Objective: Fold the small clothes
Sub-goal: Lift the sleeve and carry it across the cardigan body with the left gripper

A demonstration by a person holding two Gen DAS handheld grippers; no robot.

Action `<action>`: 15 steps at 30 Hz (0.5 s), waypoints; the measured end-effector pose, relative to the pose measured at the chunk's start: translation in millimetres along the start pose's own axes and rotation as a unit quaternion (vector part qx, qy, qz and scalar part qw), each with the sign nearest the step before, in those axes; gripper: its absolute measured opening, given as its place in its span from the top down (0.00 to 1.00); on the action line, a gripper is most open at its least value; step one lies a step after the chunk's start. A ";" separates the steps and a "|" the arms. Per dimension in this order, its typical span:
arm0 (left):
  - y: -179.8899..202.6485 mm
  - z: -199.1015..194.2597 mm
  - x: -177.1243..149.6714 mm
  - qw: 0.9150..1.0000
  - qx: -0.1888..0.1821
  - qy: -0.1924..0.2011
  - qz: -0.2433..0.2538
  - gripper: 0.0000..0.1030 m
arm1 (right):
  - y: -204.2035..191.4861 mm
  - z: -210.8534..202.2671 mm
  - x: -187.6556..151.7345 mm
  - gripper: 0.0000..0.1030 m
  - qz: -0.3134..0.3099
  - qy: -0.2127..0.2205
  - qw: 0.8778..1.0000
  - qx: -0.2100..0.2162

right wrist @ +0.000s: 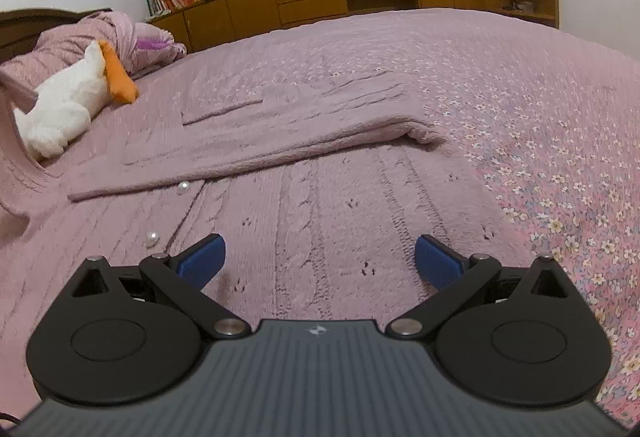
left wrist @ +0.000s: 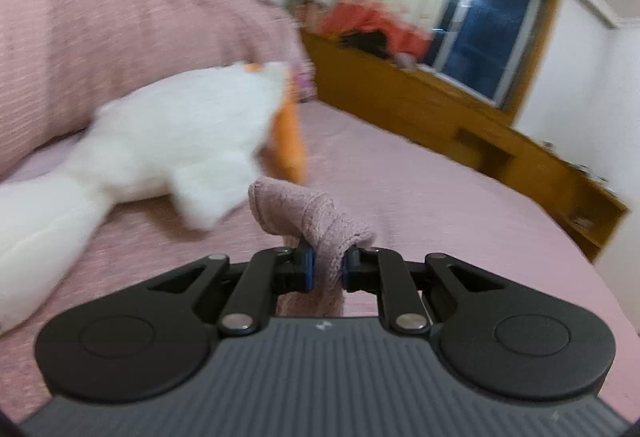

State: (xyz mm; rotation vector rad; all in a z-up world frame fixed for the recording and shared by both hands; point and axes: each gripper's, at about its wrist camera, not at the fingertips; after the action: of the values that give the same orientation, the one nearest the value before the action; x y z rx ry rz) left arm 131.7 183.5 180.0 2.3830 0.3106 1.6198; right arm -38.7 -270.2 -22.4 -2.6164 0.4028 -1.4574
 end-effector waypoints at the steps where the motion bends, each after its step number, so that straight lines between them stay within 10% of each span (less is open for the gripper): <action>1: 11.9 -0.7 0.1 1.000 -0.010 0.002 0.010 0.85 | 1.4 -0.2 0.8 0.00 0.005 0.000 1.000 0.001; 15: 158.6 24.0 -45.2 0.988 -0.108 -0.050 0.096 0.85 | 17.9 -5.0 7.9 0.00 0.067 -0.002 0.998 0.012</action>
State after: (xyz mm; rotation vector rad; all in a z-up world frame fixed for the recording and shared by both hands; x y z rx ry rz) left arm 143.9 17.4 181.9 2.3759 -0.1130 1.5151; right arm -42.1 -289.4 -17.5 -2.5189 0.5465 -1.4059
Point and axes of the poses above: each gripper's, at about its wrist camera, not at the fingertips, and z roughly the way its jaws point, y to its right, x to its top, and after that the axes turned 3 degrees about z, right-handed
